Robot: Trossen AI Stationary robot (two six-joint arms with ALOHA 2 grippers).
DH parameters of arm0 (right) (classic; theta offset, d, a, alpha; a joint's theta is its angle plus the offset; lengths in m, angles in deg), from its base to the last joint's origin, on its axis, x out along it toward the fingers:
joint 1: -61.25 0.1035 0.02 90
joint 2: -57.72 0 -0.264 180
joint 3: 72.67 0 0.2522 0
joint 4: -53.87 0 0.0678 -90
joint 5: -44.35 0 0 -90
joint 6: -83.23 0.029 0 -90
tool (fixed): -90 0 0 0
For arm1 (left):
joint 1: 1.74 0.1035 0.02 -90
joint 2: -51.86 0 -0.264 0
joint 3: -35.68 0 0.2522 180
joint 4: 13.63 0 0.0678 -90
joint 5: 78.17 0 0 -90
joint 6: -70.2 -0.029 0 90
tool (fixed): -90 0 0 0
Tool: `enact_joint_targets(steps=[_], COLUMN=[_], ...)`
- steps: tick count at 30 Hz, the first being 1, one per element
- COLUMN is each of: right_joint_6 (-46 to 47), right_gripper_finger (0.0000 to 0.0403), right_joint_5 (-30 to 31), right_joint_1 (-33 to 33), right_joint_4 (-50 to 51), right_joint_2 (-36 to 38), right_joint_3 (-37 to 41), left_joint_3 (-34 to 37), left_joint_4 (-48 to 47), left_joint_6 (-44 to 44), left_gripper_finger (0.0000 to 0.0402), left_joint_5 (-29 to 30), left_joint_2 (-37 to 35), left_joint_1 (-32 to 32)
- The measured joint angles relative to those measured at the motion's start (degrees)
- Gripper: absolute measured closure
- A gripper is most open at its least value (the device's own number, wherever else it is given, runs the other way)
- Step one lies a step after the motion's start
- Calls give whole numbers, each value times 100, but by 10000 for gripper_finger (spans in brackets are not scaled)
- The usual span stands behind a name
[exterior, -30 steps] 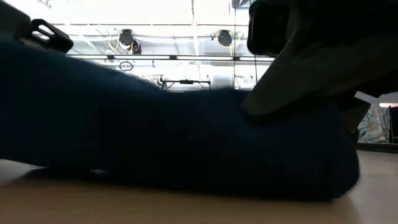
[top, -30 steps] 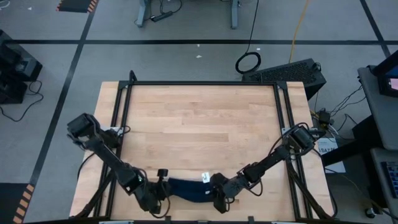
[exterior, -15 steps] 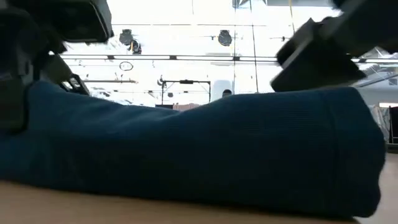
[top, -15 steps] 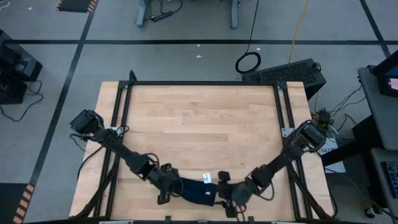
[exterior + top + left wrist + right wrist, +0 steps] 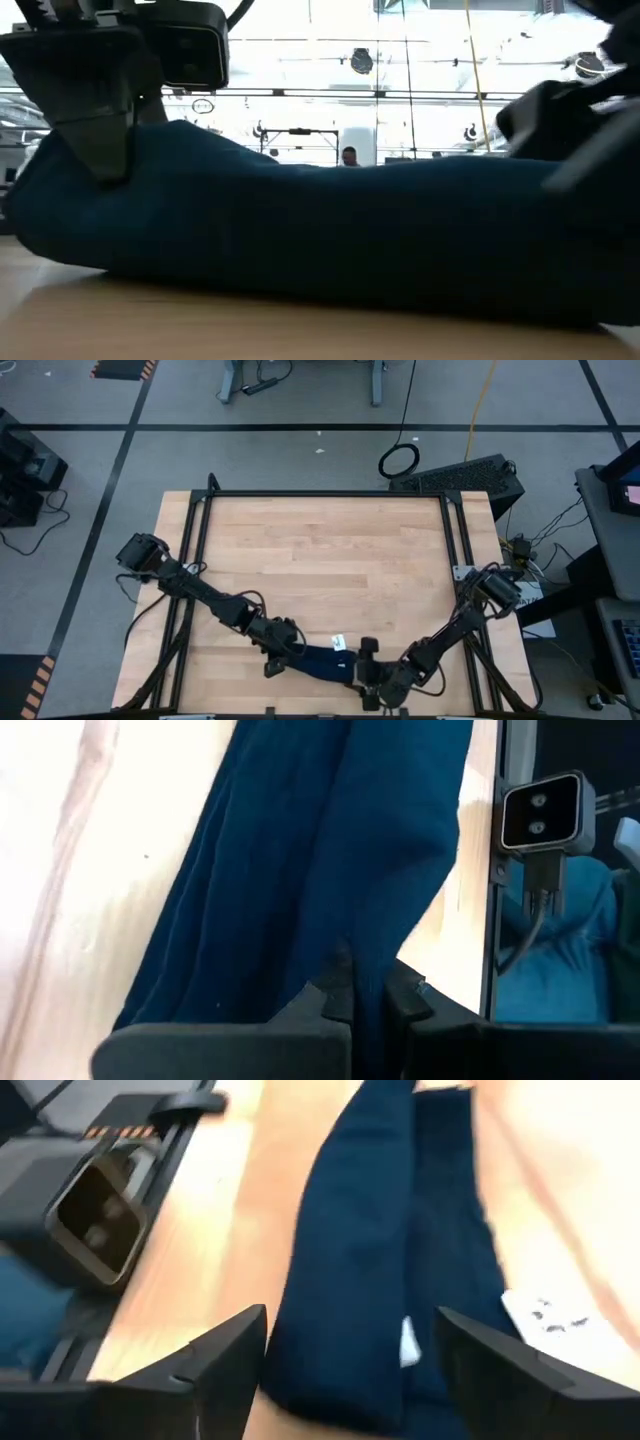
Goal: Roll towel into tight, uniform cylinder
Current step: Roll the blue cloth napkin
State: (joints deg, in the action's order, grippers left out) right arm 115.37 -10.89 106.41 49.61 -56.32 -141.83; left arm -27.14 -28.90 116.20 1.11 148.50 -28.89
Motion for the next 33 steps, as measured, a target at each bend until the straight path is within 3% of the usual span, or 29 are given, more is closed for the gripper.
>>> enact_joint_targets(steps=[3,6,14,19,33], right_joint_6=[103,538,1329,1801,2113], right_gripper_finger=[141,186,382,372,390], right_joint_5=[88,-203,-1688,-2793,-4915], right_joint_1=[-109,-250,-495,-617,-1416], right_joint_4=[-69,-27,21,-80,315], right_joint_2=[0,4,60,298,417], right_joint_3=[0,0,0,-4,-9], left_joint_3=[0,0,0,-7,-9], left_joint_4=[20,37,189,1098,1040], left_joint_6=[-14,-38,39,168,-200], left_gripper_finger=[393,393,393,393,393], left_joint_5=[-57,-131,-404,-979,-1053], left_joint_2=[0,0,0,-1,645], left_joint_1=[44,52,-89,-299,-328])
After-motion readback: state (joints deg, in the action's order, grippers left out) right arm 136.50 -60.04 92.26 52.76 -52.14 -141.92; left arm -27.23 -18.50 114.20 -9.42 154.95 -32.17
